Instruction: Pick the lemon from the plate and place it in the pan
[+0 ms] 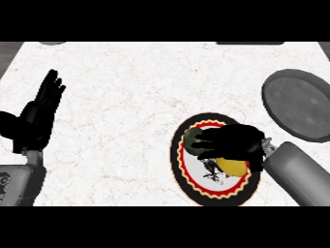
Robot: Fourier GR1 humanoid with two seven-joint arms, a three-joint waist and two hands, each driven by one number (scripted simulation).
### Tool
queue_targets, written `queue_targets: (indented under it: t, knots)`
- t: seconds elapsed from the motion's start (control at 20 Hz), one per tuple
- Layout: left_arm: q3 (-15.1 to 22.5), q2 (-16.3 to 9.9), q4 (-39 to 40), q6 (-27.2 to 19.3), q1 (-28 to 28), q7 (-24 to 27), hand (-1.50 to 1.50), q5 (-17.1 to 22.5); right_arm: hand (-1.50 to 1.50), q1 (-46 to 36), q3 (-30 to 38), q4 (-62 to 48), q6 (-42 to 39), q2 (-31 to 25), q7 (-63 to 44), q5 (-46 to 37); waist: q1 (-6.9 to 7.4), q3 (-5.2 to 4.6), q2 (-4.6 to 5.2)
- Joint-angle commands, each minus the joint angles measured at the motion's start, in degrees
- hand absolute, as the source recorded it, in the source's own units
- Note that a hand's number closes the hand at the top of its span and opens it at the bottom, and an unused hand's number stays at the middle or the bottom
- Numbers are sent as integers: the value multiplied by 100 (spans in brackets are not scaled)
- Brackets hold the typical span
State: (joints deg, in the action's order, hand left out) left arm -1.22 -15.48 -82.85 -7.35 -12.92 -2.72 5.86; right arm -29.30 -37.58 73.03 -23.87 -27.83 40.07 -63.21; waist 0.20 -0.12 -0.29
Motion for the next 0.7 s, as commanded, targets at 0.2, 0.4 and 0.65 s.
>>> queue_targets:
  t: [0.2,0.4,0.65]
  knots:
    - [35,126,-171,28,209,-41,0,-96,150,10,-200,-525,522,141,962,-313,34,12,36]
    - [-124,85,41,146,45,97,0,-44,150,0,-8,-543,458,63,1098,-301,17,11,37]
    - [-107,102,35,17,-1,5,0,-141,150,282,694,-599,-86,870,-980,-46,-78,1,-4]
